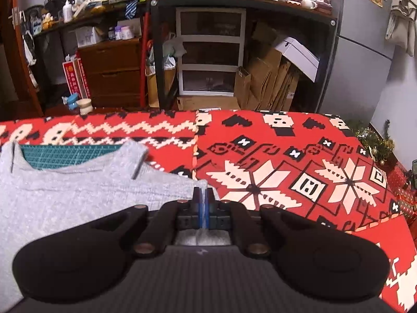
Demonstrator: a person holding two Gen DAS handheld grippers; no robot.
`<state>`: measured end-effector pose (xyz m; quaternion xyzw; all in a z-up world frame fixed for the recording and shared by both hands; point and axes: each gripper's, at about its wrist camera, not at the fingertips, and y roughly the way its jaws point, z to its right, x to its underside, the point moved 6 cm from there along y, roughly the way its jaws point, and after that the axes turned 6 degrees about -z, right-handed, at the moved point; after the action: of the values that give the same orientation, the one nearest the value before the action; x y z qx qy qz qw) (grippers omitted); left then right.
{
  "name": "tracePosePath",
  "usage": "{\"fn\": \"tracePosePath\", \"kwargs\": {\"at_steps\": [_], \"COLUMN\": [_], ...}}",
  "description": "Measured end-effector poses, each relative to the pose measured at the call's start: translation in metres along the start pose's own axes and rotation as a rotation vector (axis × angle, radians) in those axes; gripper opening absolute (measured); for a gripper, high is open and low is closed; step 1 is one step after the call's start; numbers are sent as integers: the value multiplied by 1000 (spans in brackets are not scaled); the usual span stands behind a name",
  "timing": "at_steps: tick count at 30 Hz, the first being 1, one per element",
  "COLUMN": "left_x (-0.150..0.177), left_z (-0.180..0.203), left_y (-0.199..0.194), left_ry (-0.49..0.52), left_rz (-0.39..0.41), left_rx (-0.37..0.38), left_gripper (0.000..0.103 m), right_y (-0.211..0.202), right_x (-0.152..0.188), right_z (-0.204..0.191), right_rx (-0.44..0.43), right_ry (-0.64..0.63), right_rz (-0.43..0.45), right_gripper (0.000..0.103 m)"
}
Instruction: Fold clothes
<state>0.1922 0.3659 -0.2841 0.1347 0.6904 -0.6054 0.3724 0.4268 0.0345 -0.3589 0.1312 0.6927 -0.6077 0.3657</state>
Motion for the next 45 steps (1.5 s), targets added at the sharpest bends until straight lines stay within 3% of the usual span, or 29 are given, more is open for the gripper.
{"fn": "tracePosePath", "kwargs": {"at_steps": [4, 11, 14, 16, 20, 21, 22, 23, 28, 36, 38, 43, 45], "left_x": [0, 7, 17, 24, 39, 41, 43, 44, 48, 57, 57, 59, 64], "left_z": [-10, -22, -17, -10, 1, 3, 5, 5, -2, -10, -9, -6, -5], "left_y": [-4, -28, -39, -41, -38, -39, -40, -42, -54, -55, -56, -68, -72], "left_ry": [-61, -143, -154, -122, -57, -52, -47, -43, -62, -145, -159, -150, -135], "left_rz": [-12, -37, -71, -94, -127, -126, -124, -120, -103, -122, -119, -108, -113], "left_rx": [40, 131, 184, 176, 142, 146, 151, 153, 116, 152, 169, 199, 196], "left_gripper": [13, 20, 24, 27, 26, 21, 5, 1, 1, 2, 8, 8, 15], "right_y": [-8, -48, -63, -72, -82, -83, -84, -85, -86, -85, -87, -93, -90], "right_x": [-3, 1, 14, 24, 42, 46, 50, 54, 64, 66, 67, 71, 73], "right_z": [2, 1, 0, -2, -3, -3, -2, -2, 4, 16, 16, 15, 14], "right_rx": [-12, -69, -85, -82, -72, -74, -76, -74, -54, -53, -62, -102, -112], "right_ry": [17, 45, 45, 36, 21, 26, 31, 33, 39, 70, 72, 80, 76], "right_rz": [12, 52, 50, 48, 32, 26, 20, 16, 11, 8, 6, 1, -15], "right_gripper": [10, 17, 19, 19, 19, 19, 19, 19, 19, 19, 19, 20, 20]}}
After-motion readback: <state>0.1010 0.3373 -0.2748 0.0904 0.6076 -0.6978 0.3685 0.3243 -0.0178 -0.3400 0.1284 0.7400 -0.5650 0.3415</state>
